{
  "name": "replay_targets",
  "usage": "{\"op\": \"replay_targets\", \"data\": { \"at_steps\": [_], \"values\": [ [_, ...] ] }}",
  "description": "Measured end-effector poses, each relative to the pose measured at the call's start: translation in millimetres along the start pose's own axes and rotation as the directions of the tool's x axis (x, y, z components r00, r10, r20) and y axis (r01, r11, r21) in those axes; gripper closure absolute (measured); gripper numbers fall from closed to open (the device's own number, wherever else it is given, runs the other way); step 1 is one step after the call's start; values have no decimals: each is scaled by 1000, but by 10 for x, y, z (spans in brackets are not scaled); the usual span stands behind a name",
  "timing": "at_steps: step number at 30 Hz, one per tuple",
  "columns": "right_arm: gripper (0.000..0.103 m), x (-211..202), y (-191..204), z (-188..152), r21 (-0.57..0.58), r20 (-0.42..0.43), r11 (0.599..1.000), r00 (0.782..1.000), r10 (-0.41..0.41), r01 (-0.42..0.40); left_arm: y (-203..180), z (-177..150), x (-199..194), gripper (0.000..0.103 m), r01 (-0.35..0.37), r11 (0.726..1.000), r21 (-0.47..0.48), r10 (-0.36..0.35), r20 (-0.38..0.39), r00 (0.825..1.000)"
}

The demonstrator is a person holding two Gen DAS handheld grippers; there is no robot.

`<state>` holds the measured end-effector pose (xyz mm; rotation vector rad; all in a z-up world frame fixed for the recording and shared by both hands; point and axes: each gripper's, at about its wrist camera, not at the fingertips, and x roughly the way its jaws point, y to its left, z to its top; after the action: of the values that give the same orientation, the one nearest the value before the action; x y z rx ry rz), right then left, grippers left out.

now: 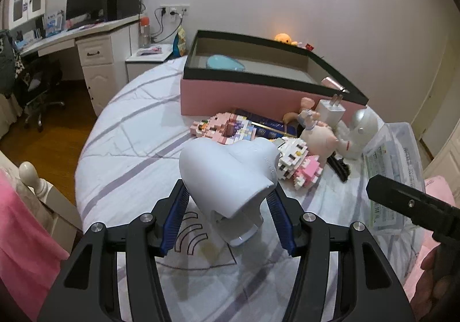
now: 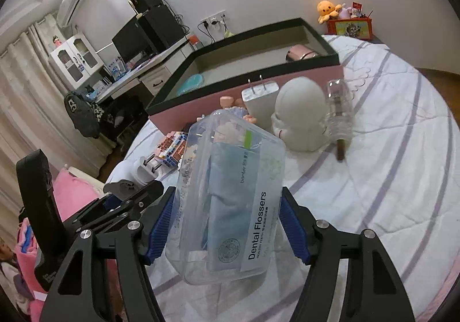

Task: Organize rigid objects
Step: 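Place the adapter and flosser box into the pink box, open both tools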

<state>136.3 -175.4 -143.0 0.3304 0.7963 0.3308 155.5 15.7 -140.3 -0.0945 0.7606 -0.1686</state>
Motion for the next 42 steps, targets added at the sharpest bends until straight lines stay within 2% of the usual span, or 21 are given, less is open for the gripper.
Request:
{"op": "replay_targets", "data": {
  "at_steps": [13, 21, 28, 31, 37, 42],
  "values": [
    [34, -323, 53, 293, -42, 76, 999, 997, 22, -19, -163, 287, -501, 46, 1, 999, 35, -4, 107, 994],
    [34, -380, 125, 860, -111, 136, 994, 991, -3, 18, -213, 729, -515, 46, 0, 998, 65, -11, 171, 985],
    [34, -101, 27, 1439, -126, 133, 990, 990, -41, 58, -287, 1314, -167, 46, 2, 996, 88, -19, 188, 982],
    [34, 148, -52, 1618, -117, 94, 991, 994, -58, 69, -331, 1486, 47, 46, 7, 996, 92, -23, 178, 984],
    [34, 697, -274, 1827, -95, -6, 990, 994, -106, 105, -412, 1716, 583, 46, 12, 996, 85, -22, 112, 993],
    [33, 960, -405, 1887, -76, -61, 991, 992, -111, 106, -433, 1792, 973, 46, 3, 997, 81, -7, 48, 999]
  ]
}}
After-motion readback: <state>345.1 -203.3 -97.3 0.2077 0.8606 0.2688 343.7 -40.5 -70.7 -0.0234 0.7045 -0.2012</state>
